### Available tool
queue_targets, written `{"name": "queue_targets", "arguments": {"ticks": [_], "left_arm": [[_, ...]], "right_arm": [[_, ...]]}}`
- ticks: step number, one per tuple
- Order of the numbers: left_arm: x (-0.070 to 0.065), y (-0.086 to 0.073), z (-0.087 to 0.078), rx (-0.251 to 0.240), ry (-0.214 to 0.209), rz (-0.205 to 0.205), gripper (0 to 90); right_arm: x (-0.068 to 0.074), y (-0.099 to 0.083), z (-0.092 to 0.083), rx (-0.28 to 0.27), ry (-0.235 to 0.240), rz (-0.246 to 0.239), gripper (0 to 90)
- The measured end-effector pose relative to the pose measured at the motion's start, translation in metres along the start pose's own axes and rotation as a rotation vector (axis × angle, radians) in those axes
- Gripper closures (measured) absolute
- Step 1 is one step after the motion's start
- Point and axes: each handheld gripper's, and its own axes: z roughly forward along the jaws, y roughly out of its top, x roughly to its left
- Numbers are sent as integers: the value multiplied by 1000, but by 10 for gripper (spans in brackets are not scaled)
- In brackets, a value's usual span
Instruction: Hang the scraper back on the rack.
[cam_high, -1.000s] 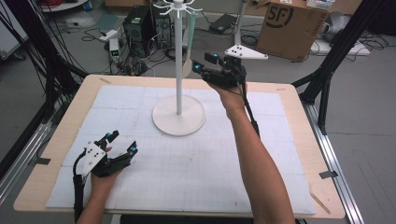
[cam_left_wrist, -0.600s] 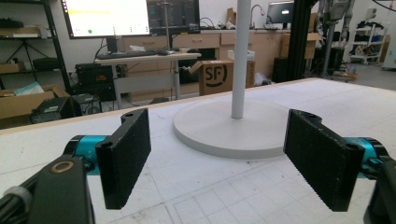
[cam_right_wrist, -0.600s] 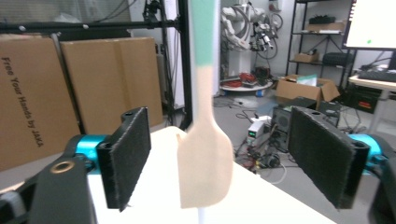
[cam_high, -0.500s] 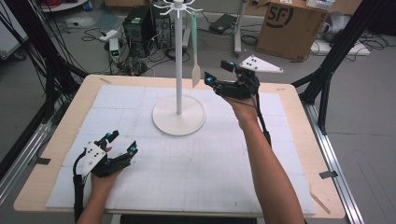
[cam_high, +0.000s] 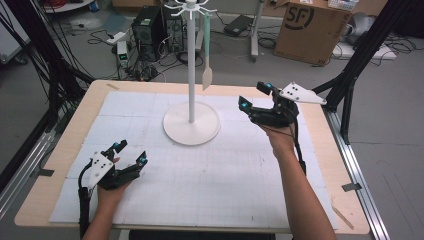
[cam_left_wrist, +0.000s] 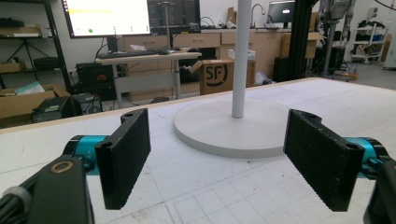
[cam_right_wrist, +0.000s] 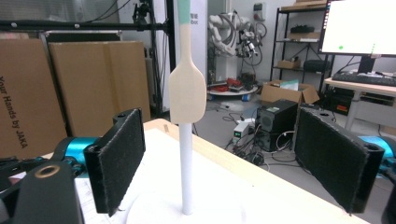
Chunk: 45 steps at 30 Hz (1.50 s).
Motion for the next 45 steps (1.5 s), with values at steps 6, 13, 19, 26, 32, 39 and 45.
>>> {"name": "queue_targets", "arguments": {"ticks": [6,13,19,26,32,39,45], "left_arm": [[0,0,0,0,-1,1,235],[0,0,0,0,-3,-2,234],[-1,0,0,1,-3,-2,234],[-1,0,0,2,-4,3,234],[-1,0,0,2,-5,2,233],[-1,0,0,6,-5,7,233],[-1,0,0,6,-5,7,233]], "right_arm": [[4,-10,-19,-36,-17,0,166],[6,-26,-40,-49,-48,-1,166],[5,-44,-56,-42,-70,17,166],[11,-64,-77,-70,-121,11,171],[10,-84,-89,-50,-148,33,171],[14,-102,-103,-63,-215,38,171],[15,-115,-109,-37,-221,34,173]]}}
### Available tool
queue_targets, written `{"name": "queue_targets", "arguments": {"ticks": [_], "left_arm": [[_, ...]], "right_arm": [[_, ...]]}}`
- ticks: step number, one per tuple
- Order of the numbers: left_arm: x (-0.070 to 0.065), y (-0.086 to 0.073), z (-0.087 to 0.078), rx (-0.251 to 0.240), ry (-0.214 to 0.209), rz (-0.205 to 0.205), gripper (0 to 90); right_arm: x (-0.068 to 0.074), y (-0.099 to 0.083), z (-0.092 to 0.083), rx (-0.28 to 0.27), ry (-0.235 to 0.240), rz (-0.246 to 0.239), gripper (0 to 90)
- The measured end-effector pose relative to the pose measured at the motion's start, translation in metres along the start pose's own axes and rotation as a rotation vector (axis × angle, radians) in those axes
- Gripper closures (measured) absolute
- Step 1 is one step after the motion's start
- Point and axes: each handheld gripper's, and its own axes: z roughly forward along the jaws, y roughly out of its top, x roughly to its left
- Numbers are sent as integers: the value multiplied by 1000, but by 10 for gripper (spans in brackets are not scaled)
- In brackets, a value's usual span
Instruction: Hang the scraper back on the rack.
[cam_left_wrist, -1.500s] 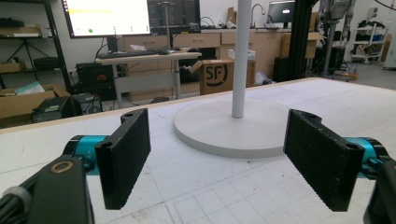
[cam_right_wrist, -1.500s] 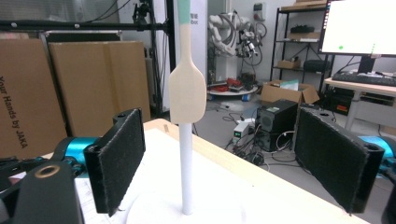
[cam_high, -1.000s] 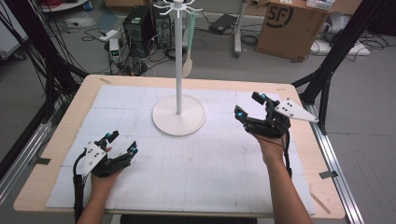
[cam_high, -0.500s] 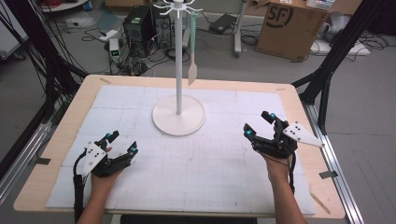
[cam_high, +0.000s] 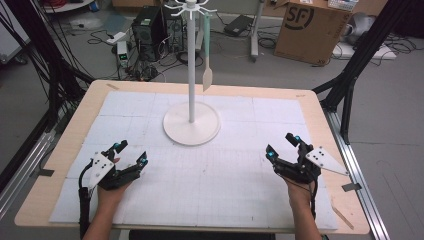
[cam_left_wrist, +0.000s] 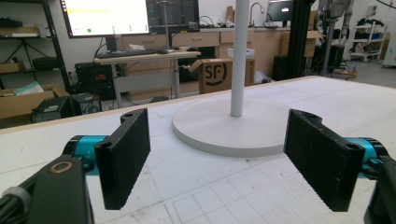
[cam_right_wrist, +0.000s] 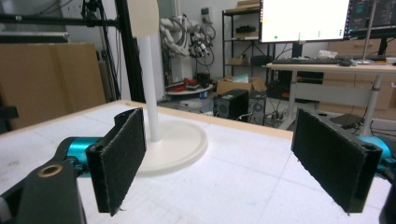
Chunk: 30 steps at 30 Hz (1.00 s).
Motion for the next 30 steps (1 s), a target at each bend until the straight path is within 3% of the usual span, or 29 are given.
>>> {"name": "queue_targets", "arguments": {"ticks": [10,20,24,30], "left_arm": [[0,0,0,0,1,1,233],[0,0,1,-2,1,-1,234],[1,0,1,-4,4,-1,235],[1,0,2,-2,3,1,235]], "right_arm": [[-5,-26,-13,-7,-40,27,173],[-10,-39,-19,0,-79,39,172],[-11,-47,-19,22,-80,43,172],[-10,-48,-21,11,-73,40,172]]}}
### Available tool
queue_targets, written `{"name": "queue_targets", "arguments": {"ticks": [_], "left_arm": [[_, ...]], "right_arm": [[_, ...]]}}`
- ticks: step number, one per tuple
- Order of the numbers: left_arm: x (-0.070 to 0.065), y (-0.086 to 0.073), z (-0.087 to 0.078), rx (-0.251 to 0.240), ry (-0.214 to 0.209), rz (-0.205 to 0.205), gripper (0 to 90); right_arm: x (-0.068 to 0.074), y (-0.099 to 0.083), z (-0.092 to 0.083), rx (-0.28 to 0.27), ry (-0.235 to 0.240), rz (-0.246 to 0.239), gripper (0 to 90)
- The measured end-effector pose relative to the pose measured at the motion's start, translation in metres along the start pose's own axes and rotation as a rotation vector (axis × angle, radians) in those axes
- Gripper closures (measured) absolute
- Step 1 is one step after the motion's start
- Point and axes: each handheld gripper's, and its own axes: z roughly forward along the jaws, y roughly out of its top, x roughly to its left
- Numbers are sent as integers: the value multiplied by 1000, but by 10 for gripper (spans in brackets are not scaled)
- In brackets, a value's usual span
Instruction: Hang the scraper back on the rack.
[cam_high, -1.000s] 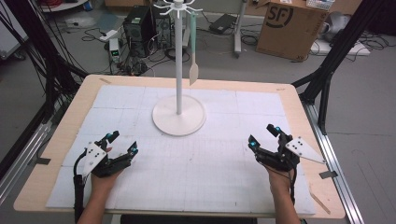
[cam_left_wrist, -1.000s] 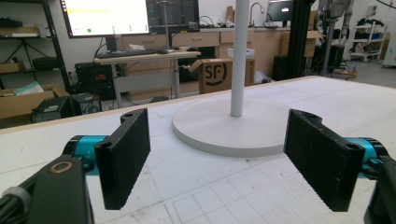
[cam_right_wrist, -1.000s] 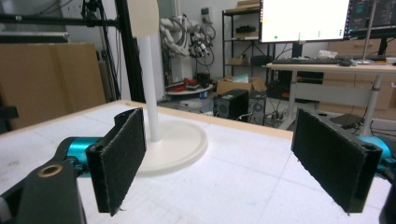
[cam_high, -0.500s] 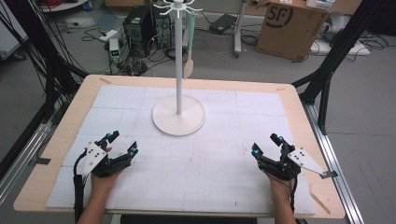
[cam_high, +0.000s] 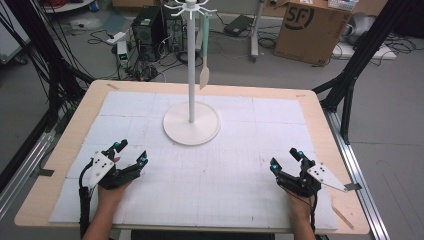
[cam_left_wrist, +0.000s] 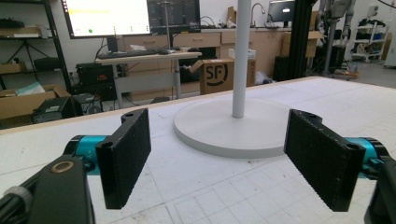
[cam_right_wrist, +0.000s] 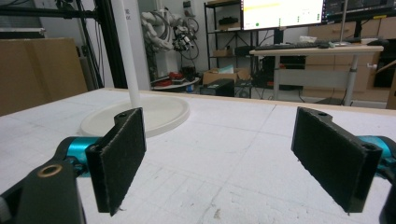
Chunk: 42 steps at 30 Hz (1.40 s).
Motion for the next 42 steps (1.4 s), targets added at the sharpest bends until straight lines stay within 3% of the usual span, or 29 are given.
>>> {"name": "queue_targets", "arguments": {"ticks": [14,42], "left_arm": [[-2,0,-1,11,-12,8,229],[-2,0,-1,9,-10,4,230]], "right_arm": [[-4,-1,1,-25,-7,33,172],[-2,-1,2,-14,5,19,172]]}}
